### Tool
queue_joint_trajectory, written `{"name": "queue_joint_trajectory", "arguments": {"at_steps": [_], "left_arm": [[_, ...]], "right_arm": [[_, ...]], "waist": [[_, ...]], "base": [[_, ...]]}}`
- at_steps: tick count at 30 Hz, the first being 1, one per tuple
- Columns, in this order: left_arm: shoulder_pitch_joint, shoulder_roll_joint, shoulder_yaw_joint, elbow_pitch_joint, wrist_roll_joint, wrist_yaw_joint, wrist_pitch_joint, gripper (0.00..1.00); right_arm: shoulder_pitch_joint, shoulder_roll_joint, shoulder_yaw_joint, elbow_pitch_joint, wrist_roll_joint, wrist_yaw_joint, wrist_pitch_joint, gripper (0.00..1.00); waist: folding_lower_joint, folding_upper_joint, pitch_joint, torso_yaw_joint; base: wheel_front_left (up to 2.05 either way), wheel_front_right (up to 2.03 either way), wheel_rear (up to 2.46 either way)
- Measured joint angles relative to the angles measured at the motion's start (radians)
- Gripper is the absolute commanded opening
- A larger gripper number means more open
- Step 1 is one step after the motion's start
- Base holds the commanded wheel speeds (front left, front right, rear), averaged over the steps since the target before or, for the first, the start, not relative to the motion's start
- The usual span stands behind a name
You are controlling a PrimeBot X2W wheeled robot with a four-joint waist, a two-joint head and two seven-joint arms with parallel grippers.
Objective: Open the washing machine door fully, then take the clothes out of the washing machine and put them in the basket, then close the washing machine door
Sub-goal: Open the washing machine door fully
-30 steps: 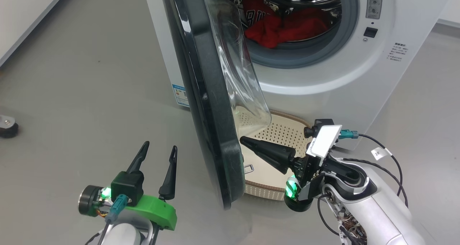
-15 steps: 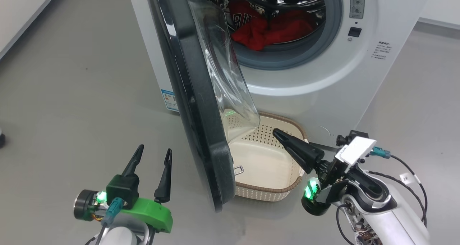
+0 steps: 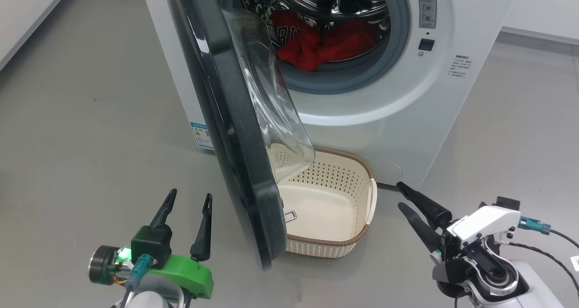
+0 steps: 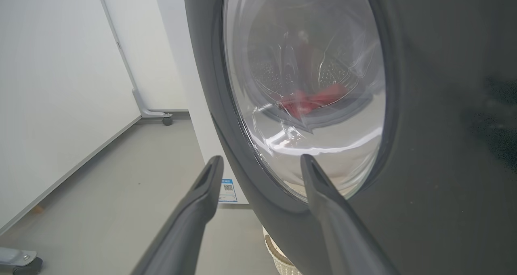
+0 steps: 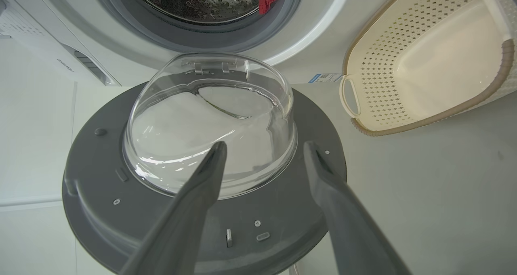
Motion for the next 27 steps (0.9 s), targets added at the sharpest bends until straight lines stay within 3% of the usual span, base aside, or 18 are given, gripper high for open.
{"name": "queue_joint_trajectory", "arguments": {"at_steps": [11,16,19,22,25,27], "left_arm": [[0.004,0.002,0.014,0.006,0.000,0.000,0.000,1.00],[0.004,0.003,0.015,0.006,0.000,0.000,0.000,1.00],[0.004,0.003,0.016,0.006,0.000,0.000,0.000,1.00],[0.004,0.003,0.016,0.008,0.002,0.000,0.000,1.00],[0.004,0.002,0.016,0.008,0.003,0.000,0.000,1.00],[0.004,0.002,0.017,0.008,0.003,0.000,0.000,1.00]], "right_arm": [[0.026,-0.060,-0.003,0.008,-0.280,0.008,-0.238,1.00],[0.024,-0.115,0.017,-0.011,-0.487,0.008,-0.373,1.00],[0.012,-0.187,0.052,-0.021,-0.704,0.008,-0.478,1.00],[-0.018,-0.265,0.085,-0.031,-0.860,-0.032,-0.585,1.00],[-0.036,-0.270,0.102,-0.043,-0.988,-0.089,-0.650,1.00],[-0.036,-0.260,0.127,-0.045,-1.039,-0.125,-0.634,1.00]], "waist": [[0.0000,0.0000,-0.005,-0.015],[0.0000,0.0000,-0.003,-0.019],[0.0000,0.0000,-0.001,-0.021],[0.0000,0.0000,0.001,-0.022],[0.0000,0.0000,0.001,-0.022],[0.0000,0.0000,0.001,-0.022]], "base": [[0.00,0.00,0.00],[0.00,0.00,0.00],[0.00,0.00,0.00],[0.00,0.00,0.00],[0.00,0.00,0.00],[0.00,0.00,0.00]]}}
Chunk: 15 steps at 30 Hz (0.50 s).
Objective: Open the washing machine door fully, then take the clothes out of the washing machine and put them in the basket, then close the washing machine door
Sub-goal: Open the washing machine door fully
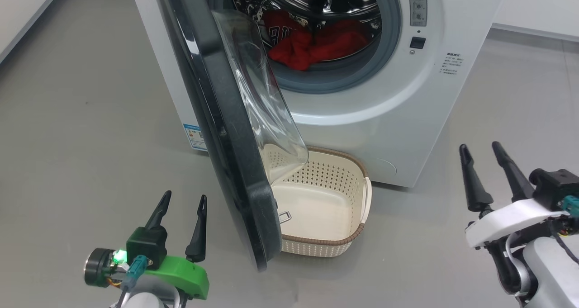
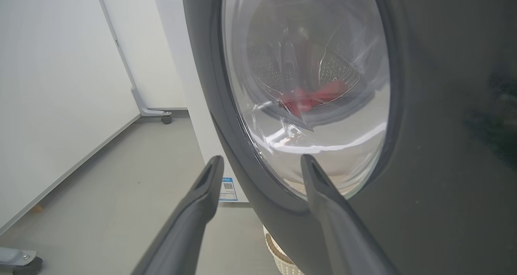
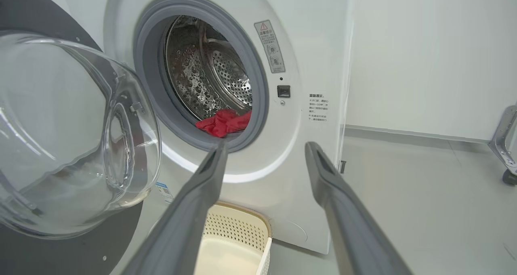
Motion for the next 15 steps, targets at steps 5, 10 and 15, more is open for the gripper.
{"name": "queue_joint_trajectory", "arguments": {"at_steps": [5,10,15], "left_arm": [[0.000,0.000,0.001,0.001,0.000,-0.001,0.000,1.00],[0.000,0.000,0.004,0.003,0.000,-0.001,0.000,1.00],[0.000,0.000,0.008,0.005,0.000,-0.001,0.000,1.00]], "right_arm": [[0.010,0.030,0.023,-0.006,-0.092,-0.081,0.020,1.00],[0.044,0.062,0.026,-0.005,-0.141,-0.090,0.021,1.00],[0.076,0.103,-0.008,-0.015,-0.178,-0.098,0.021,1.00]], "waist": [[0.0000,0.0000,-0.002,-0.001],[0.0000,0.0000,-0.003,-0.003],[0.0000,0.0000,-0.004,-0.006]], "base": [[0.00,0.00,0.00],[0.00,0.00,0.00],[0.00,0.00,0.00]]}}
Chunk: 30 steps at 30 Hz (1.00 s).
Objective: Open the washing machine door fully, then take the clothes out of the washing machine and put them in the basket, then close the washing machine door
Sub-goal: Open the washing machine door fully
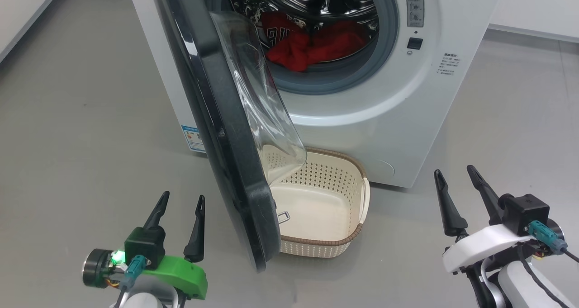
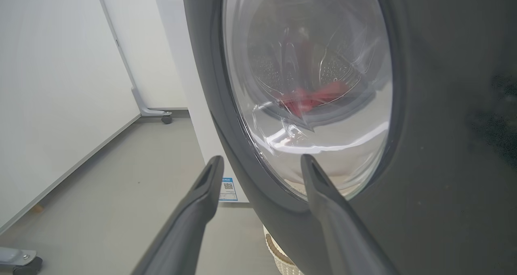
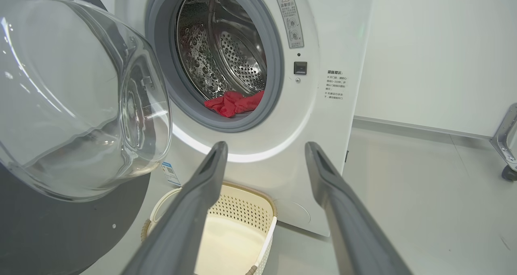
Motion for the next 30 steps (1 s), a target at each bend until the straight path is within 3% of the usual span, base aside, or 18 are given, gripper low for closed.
{"name": "queue_joint_trajectory", "arguments": {"at_steps": [17,30], "left_arm": [[0.004,0.000,0.005,0.013,0.000,0.000,0.000,1.00],[0.011,0.000,0.006,0.019,0.002,-0.002,0.000,1.00]], "right_arm": [[0.102,0.111,-0.044,-0.020,-0.102,-0.001,0.000,1.00],[0.146,0.159,-0.042,-0.024,-0.153,-0.002,0.000,1.00]], "waist": [[0.0000,0.0000,-0.011,-0.020],[0.0000,0.0000,-0.013,-0.033]], "base": [[0.00,0.00,0.00],[0.00,0.00,0.00]]}}
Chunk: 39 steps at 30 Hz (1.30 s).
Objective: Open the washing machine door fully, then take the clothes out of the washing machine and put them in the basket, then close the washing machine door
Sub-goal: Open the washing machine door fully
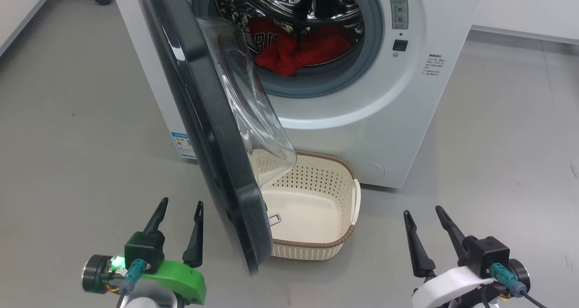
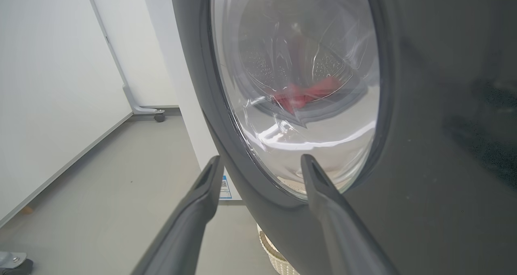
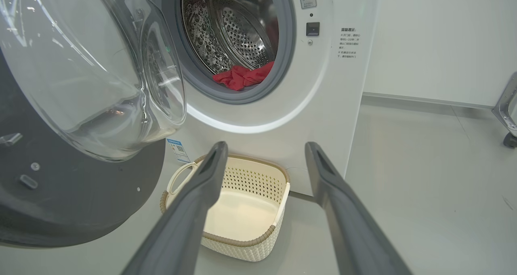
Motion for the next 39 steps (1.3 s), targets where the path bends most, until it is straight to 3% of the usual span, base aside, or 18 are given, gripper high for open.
{"name": "queue_joint_trajectory", "arguments": {"at_steps": [24,25,28,29,39], "left_arm": [[0.000,0.000,0.006,0.004,0.006,0.000,0.000,0.98],[0.000,0.000,0.006,0.005,0.006,0.000,0.000,0.66],[0.000,0.000,0.007,0.008,0.006,0.001,0.000,0.04],[0.000,0.000,0.007,0.010,0.006,0.001,0.000,0.00],[0.000,-0.001,0.019,0.008,0.006,0.009,0.000,0.00]], "right_arm": [[0.017,0.026,-0.035,-0.003,-0.045,-0.007,0.000,1.00],[0.017,0.026,-0.037,-0.004,-0.046,-0.007,0.000,1.00],[0.017,0.027,-0.044,-0.004,-0.048,-0.007,0.000,1.00],[0.017,0.027,-0.046,-0.004,-0.052,-0.007,0.000,1.00],[0.023,0.029,-0.061,-0.007,-0.065,-0.007,0.000,1.00]], "waist": [[0.0000,0.0000,-0.002,-0.014],[0.0000,0.0000,-0.001,-0.014],[0.0000,0.0000,0.000,-0.016],[0.0000,0.0000,0.000,-0.016],[0.0000,0.0000,0.007,-0.018]], "base": [[0.00,0.00,0.00],[0.00,0.00,0.00],[0.00,0.00,0.00],[0.00,0.00,0.00],[0.00,0.00,0.00]]}}
